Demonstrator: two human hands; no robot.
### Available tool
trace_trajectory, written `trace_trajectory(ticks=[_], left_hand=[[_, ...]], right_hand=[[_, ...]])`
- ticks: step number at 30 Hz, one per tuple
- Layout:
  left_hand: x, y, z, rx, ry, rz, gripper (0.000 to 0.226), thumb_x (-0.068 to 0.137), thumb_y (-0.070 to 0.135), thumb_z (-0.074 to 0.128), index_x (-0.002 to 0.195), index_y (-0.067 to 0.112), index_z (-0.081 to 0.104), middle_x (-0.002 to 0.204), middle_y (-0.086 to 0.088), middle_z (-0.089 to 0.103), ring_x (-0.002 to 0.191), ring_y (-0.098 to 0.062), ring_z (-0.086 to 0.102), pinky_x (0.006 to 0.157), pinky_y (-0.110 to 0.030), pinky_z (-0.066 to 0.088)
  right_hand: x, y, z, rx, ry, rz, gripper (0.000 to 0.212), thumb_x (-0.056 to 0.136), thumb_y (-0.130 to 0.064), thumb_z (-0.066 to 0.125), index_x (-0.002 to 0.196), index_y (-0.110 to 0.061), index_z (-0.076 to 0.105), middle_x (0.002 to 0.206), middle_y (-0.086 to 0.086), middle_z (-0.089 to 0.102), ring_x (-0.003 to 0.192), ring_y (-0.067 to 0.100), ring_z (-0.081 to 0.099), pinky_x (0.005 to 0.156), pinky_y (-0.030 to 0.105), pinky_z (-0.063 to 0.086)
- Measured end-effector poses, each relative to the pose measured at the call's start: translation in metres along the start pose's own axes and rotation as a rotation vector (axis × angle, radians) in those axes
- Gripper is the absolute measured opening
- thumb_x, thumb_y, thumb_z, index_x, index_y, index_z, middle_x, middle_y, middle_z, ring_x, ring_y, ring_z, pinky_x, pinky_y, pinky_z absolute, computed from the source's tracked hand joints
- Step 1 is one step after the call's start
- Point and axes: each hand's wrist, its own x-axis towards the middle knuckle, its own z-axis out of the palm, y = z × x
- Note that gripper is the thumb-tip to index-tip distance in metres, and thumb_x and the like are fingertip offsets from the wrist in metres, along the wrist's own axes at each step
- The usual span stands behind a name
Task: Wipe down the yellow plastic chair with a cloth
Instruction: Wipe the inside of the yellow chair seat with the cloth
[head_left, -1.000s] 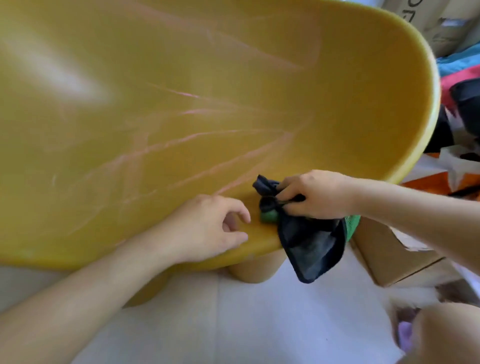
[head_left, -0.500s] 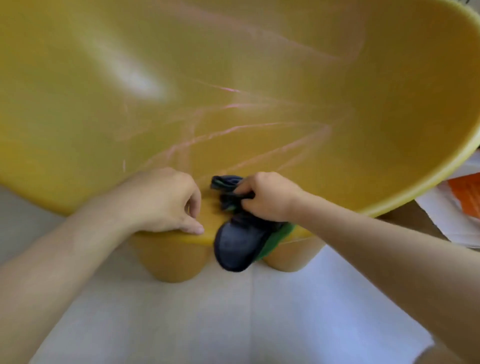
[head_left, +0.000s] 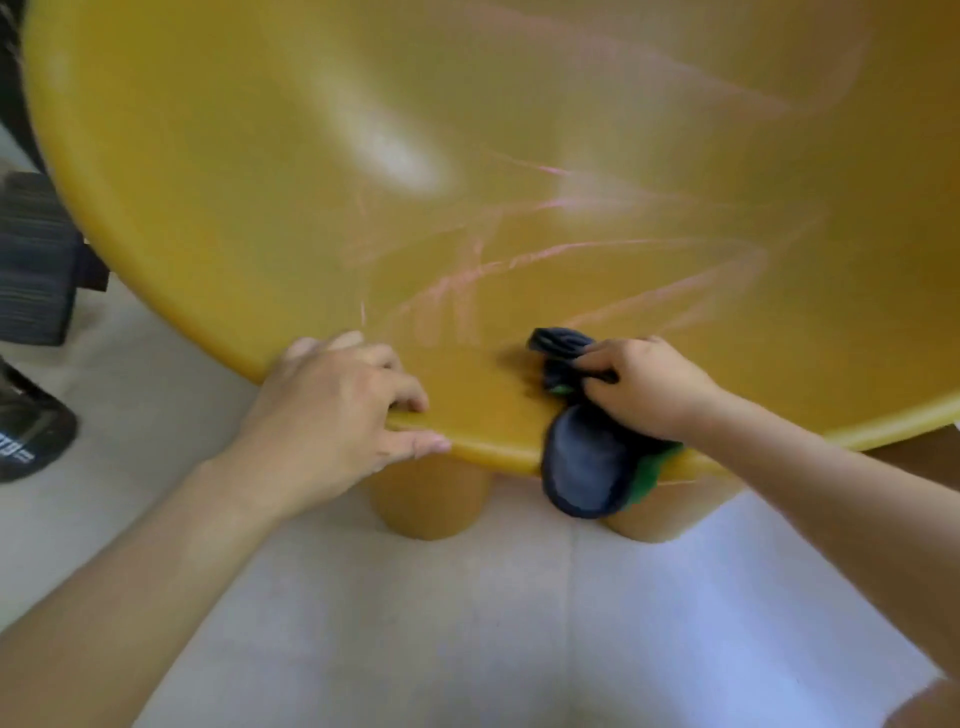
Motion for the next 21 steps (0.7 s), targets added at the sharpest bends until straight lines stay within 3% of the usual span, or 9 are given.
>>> trace_trajectory(ticks=[2,4,8,10,11,13,16,18,21], left_hand=[[-0.010,-0.010,0.001,-0.014,0.056,0.043,0.052,0.068,0.072,0.044,0.080,0.031,0.074,0.078,0.009,0.066,0.073,-0.022,0.062,0.063,-0.029,0.041],[-0.013,-0.014,0.001,-0.096,0.057,0.074,0.049,0.069,0.067,0.051,0.082,0.025,0.075,0.080,0.006,0.066,0.074,-0.022,0.060,0.063,-0.029,0.049],[-0.012,-0.020,-0.003,-0.199,0.100,0.023,0.023,0.065,0.038,0.061,0.069,0.017,0.068,0.073,0.002,0.063,0.072,-0.024,0.056,0.059,-0.035,0.051],[-0.014,-0.030,-0.009,-0.186,0.130,0.020,0.026,0.067,0.041,0.056,0.069,0.020,0.069,0.073,0.004,0.064,0.072,-0.022,0.055,0.061,-0.034,0.049],[-0.016,-0.035,-0.014,-0.113,0.126,0.029,0.033,0.070,0.051,0.053,0.071,0.024,0.071,0.074,0.006,0.065,0.074,-0.022,0.056,0.065,-0.032,0.047],[-0.016,-0.045,-0.019,0.023,0.112,0.029,0.049,0.069,0.069,0.046,0.074,0.029,0.073,0.077,0.009,0.067,0.078,-0.022,0.058,0.073,-0.033,0.043],[-0.015,-0.053,-0.018,0.037,0.148,0.020,0.056,0.067,0.074,0.044,0.074,0.027,0.073,0.078,0.008,0.068,0.080,-0.023,0.058,0.073,-0.034,0.041],[-0.014,-0.056,-0.014,0.011,0.151,0.054,0.057,0.068,0.073,0.045,0.074,0.024,0.073,0.077,0.007,0.067,0.080,-0.023,0.057,0.072,-0.034,0.043],[-0.016,-0.063,-0.014,-0.052,0.175,0.065,0.054,0.070,0.069,0.048,0.072,0.021,0.072,0.073,0.004,0.063,0.078,-0.023,0.055,0.068,-0.034,0.045]], right_hand=[[-0.010,0.034,-0.013,-0.072,0.062,0.275,0.031,0.090,-0.032,0.048,0.113,-0.027,0.067,0.115,0.012,0.067,0.104,0.035,0.058,0.083,0.034,0.042],[0.000,-0.005,-0.012,-0.010,0.045,0.311,0.026,0.093,-0.031,0.048,0.101,-0.018,0.068,0.105,0.015,0.068,0.097,0.036,0.056,0.077,0.033,0.037],[0.029,-0.156,0.013,0.478,-0.041,-0.237,0.029,0.095,-0.037,0.050,0.114,-0.027,0.069,0.123,0.003,0.066,0.114,0.025,0.058,0.095,0.034,0.045],[0.029,-0.151,0.006,0.520,-0.050,-0.371,0.030,0.094,-0.033,0.056,0.121,-0.026,0.066,0.132,-0.003,0.061,0.121,0.016,0.055,0.103,0.028,0.039],[0.027,-0.124,0.002,0.430,-0.059,-0.342,0.031,0.093,-0.032,0.058,0.122,-0.024,0.066,0.135,-0.004,0.059,0.123,0.016,0.054,0.103,0.024,0.037],[0.017,-0.053,-0.002,0.173,-0.017,-0.090,0.031,0.092,-0.028,0.059,0.123,-0.027,0.065,0.133,0.000,0.061,0.120,0.023,0.057,0.093,0.026,0.040],[0.010,-0.017,-0.012,-0.054,0.021,0.252,0.032,0.094,-0.025,0.053,0.123,-0.029,0.064,0.114,0.013,0.068,0.100,0.034,0.062,0.075,0.033,0.047],[0.038,-0.070,-0.004,0.083,0.054,0.137,0.030,0.094,-0.030,0.052,0.122,-0.026,0.064,0.109,0.012,0.068,0.101,0.033,0.061,0.079,0.035,0.051],[0.078,-0.198,0.006,0.437,0.074,-0.261,0.042,0.094,-0.029,0.056,0.136,-0.027,0.051,0.132,0.005,0.061,0.121,0.024,0.054,0.100,0.031,0.042]])
